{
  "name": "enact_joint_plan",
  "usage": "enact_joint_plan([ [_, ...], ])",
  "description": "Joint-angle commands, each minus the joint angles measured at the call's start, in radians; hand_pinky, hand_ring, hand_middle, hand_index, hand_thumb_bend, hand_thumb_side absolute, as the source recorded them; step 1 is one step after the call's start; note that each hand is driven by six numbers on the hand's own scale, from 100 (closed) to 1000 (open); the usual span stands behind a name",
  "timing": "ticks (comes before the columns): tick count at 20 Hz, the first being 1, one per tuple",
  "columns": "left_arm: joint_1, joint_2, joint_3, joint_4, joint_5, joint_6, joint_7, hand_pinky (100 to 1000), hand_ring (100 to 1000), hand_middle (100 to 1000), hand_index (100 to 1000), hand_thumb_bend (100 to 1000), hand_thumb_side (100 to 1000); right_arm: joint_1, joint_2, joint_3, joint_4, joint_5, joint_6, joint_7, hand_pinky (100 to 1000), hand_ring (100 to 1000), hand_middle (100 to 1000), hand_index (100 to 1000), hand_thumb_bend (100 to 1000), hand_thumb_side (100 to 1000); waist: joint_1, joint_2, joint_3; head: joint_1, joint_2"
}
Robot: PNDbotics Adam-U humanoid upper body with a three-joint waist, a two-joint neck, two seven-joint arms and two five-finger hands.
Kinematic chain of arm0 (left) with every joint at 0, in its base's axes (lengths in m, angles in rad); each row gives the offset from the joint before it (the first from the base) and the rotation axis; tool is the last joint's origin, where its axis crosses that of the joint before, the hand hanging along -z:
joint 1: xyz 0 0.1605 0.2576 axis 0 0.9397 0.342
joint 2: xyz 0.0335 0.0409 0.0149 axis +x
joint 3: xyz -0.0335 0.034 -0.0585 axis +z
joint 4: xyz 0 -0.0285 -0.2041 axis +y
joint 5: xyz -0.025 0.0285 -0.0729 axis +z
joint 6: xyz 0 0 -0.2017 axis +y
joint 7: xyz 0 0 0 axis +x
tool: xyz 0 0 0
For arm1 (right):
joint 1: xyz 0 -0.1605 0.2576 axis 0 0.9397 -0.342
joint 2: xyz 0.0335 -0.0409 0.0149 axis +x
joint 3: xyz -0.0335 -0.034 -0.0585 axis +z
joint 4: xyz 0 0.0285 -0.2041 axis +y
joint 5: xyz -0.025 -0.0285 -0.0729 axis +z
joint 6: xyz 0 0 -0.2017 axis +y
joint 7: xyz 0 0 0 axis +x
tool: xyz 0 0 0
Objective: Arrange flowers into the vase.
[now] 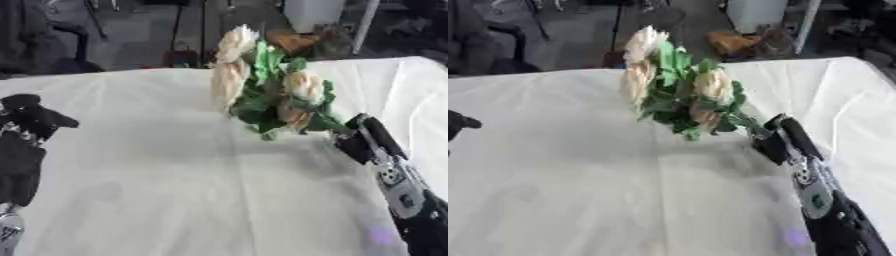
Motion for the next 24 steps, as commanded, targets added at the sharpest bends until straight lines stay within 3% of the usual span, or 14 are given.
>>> enact_joint_plan([
  [1,-0.01,0.01,0.005,-0.018,0.001,0.001,0.002,616,543,453,693,747,714,-0.035,-0.023,-0.017,-0.045,0.01,0.008,-0.027,100,100,100,100,100,1000,0.001,-0.01,0.0,0.0,-0.004],
  [9,-0.007,0.011,0.005,-0.018,0.0,0.005,0.004,616,543,453,693,747,715,-0.103,-0.033,-0.054,-0.065,-0.065,0.066,-0.06,100,100,100,100,100,1000,-0.005,-0.015,0.0,0.0,-0.008],
  [18,-0.006,0.013,0.002,-0.018,0.004,0.014,0.005,616,542,453,693,747,716,-0.304,-0.047,-0.105,-0.068,-0.184,0.149,-0.07,100,100,100,100,100,1000,-0.012,-0.022,0.006,-0.024,-0.012],
  [24,-0.008,0.014,-0.003,-0.018,0.009,0.016,0.002,616,542,453,693,747,715,-0.448,-0.016,-0.14,-0.031,-0.226,0.2,-0.079,100,100,100,100,100,1000,-0.011,-0.025,0.016,-0.036,-0.018],
])
